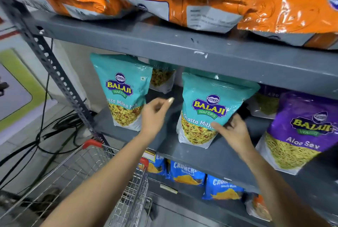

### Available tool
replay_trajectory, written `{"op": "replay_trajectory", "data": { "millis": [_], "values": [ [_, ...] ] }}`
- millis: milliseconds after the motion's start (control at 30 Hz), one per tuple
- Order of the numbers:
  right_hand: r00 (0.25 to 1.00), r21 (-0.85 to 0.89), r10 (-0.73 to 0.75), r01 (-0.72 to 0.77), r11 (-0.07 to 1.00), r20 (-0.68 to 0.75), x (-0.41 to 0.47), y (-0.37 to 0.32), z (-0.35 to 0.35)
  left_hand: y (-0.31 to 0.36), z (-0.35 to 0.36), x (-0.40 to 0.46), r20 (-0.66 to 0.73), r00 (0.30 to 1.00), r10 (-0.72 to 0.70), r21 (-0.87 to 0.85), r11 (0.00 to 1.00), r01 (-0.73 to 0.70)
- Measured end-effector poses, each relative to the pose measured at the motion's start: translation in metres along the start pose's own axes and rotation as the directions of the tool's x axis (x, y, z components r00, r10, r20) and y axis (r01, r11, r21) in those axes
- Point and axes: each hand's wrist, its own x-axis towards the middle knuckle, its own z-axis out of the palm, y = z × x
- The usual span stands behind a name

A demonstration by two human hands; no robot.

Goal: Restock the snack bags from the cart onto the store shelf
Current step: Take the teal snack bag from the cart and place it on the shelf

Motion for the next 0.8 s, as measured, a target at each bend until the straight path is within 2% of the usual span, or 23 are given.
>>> {"op": "replay_trajectory", "data": {
  "millis": [100,167,200,233,300,400,567,800],
  "values": [
    [0.980,-0.067,0.131,-0.122,0.990,0.149,-0.006,0.024,0.009,-0.043,-0.047,-0.030,-0.233,0.972,-0.024,0.168,0.984,0.065],
    [0.972,-0.112,0.171,-0.154,0.982,0.161,-0.008,0.036,0.017,-0.072,-0.074,-0.039,-0.387,0.921,0.034,0.328,0.939,0.103],
    [0.971,-0.122,0.187,-0.170,0.978,0.149,-0.009,0.039,0.019,-0.083,-0.084,-0.039,-0.426,0.905,0.019,0.361,0.920,0.150],
    [0.972,-0.129,0.193,-0.176,0.976,0.134,-0.010,0.042,0.021,-0.090,-0.091,-0.036,-0.425,0.905,-0.032,0.364,0.909,0.203],
    [0.976,-0.133,0.196,-0.183,0.974,0.093,-0.010,0.046,0.024,-0.102,-0.100,-0.026,-0.337,0.934,-0.116,0.368,0.897,0.244],
    [0.981,-0.118,0.181,-0.172,0.978,0.073,-0.013,0.047,0.027,-0.115,-0.100,-0.010,-0.231,0.965,-0.123,0.361,0.910,0.203],
    [0.982,-0.099,0.186,-0.181,0.978,0.044,-0.021,0.046,0.027,-0.118,-0.093,-0.009,-0.300,0.951,-0.069,0.335,0.926,0.173],
    [0.977,-0.119,0.207,-0.199,0.973,0.057,-0.023,0.051,0.023,-0.127,-0.097,-0.008,-0.305,0.950,-0.074,0.330,0.927,0.178]
  ]
}}
